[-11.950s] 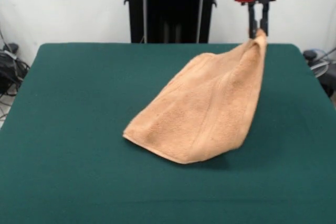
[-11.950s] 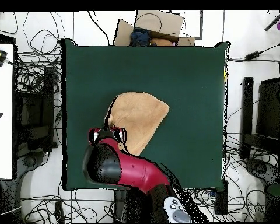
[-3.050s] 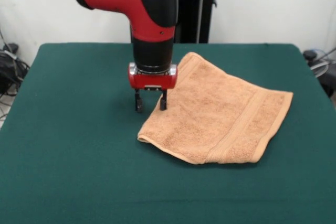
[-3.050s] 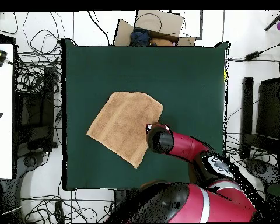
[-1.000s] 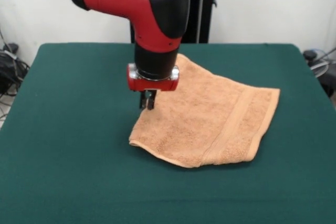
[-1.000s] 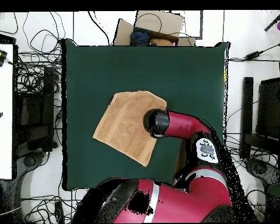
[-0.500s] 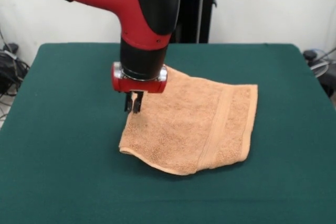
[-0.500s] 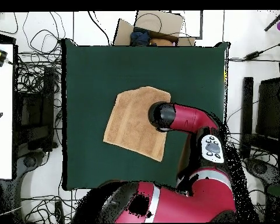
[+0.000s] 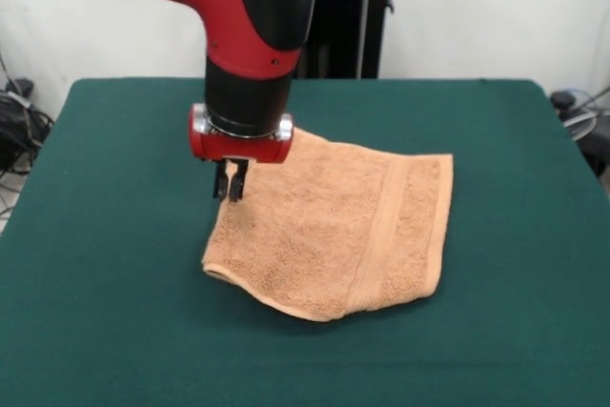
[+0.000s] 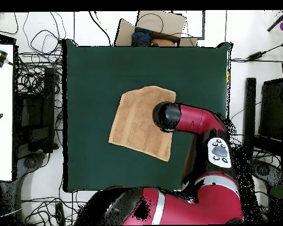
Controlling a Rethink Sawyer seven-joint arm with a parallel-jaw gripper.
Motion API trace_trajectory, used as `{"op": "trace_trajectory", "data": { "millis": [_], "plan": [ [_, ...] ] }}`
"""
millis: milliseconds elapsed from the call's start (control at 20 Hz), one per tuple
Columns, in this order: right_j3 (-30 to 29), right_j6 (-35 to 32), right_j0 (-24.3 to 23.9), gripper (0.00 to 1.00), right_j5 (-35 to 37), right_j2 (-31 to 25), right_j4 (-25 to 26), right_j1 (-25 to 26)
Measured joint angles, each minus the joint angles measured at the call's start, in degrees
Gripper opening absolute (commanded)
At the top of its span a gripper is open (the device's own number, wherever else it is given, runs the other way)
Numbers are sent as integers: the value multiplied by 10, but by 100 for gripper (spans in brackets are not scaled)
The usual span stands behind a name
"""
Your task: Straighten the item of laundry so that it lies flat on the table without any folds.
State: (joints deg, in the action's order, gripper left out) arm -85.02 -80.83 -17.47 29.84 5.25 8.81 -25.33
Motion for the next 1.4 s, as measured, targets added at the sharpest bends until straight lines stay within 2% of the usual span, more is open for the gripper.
{"op": "trace_trajectory", "data": {
  "millis": [350, 600, 800, 1400],
  "plan": [
    [-8, 0, 32, 0, -2, 38, 22, -16],
    [-19, 0, 87, 0, -17, 80, 25, -27],
    [-31, 0, 110, 0, -32, 95, 25, -38],
    [-33, 0, 60, 0, -33, 95, 25, -55]
  ]
}}
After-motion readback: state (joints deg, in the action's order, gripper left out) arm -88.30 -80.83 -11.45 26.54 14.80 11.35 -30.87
